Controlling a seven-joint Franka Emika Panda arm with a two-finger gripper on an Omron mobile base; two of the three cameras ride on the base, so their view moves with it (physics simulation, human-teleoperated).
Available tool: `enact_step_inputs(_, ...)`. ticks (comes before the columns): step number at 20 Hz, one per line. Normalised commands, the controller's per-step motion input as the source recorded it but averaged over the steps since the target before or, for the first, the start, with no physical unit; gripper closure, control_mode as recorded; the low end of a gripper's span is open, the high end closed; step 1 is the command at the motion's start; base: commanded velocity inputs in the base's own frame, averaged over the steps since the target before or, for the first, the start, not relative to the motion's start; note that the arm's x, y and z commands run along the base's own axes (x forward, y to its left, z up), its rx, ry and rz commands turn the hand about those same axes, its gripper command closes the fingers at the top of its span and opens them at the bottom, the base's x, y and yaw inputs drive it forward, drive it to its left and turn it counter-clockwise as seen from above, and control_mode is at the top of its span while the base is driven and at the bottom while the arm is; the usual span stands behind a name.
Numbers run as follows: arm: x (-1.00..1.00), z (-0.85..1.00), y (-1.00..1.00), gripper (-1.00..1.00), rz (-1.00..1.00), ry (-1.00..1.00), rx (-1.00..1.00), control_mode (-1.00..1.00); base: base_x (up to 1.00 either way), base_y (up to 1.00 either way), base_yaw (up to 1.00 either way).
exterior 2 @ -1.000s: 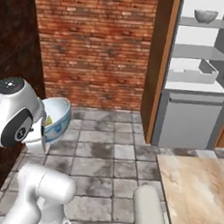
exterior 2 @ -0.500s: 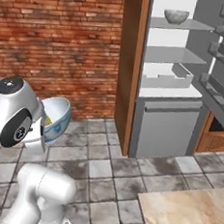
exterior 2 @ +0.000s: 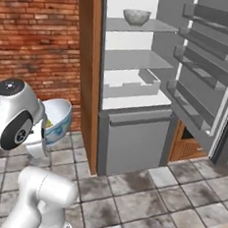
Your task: Place the bowl with the lemon wedge and mushroom on the second highest shelf of the fridge. Place the bowl with the steak and chicken drumstick on the top shelf of the fridge.
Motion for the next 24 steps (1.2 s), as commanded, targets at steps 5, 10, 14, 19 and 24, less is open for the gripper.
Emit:
enact_step_inputs(5, 0.0, 0.0, 0.0, 1.0, 0.0, 0.0, 0.0, 1.0, 1.0, -0.33, -0.27)
enact_step_inputs(10, 0.0, 0.0, 0.0, 1.0, 0.0, 0.0, 0.0, 1.0, 1.0, -0.38, -0.15)
enact_step_inputs(14, 0.0, 0.0, 0.0, 1.0, 0.0, 0.0, 0.0, 1.0, 1.0, -0.42, -0.09)
enact_step_inputs(19, 0.0, 0.0, 0.0, 1.0, 0.0, 0.0, 0.0, 1.0, 1.0, -0.35, 0.07)
enact_step_inputs(24, 0.0, 0.0, 0.0, 1.0, 0.0, 0.0, 0.0, 1.0, 1.0, -0.07, 0.41)
